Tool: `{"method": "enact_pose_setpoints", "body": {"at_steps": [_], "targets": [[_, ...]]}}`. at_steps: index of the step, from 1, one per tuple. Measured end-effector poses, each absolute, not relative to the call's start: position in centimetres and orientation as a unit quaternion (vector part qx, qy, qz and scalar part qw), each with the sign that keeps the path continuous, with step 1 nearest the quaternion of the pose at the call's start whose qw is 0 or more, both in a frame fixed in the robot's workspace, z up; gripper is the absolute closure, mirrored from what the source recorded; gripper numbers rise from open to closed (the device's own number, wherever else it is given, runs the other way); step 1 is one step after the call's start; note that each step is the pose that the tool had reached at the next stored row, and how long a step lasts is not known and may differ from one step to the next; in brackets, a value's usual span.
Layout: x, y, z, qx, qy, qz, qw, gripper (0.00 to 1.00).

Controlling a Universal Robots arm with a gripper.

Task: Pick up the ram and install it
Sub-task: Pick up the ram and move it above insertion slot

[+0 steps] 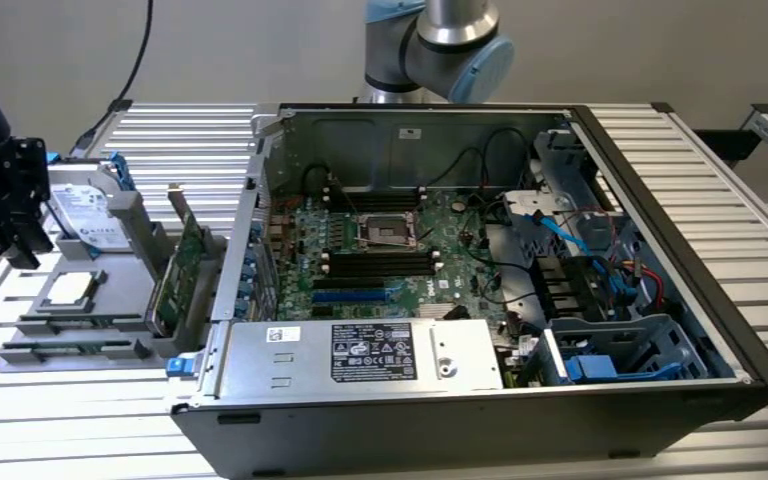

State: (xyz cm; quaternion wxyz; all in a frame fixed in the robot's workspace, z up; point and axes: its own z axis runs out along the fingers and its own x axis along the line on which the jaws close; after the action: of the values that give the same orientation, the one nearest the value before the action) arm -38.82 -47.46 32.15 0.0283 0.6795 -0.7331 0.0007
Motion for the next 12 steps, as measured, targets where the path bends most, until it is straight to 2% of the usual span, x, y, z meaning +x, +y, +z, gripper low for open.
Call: {"method": "enact_pose_setpoints", "body": {"at_steps": [1,12], "targets": [[-38.9,-47.5,32.0,0.680,-0.733,0.001,0.028,0.70],[-40.0,-47.8,30.0,0.682,-0.731,0.003,0.026,0.70]]}}
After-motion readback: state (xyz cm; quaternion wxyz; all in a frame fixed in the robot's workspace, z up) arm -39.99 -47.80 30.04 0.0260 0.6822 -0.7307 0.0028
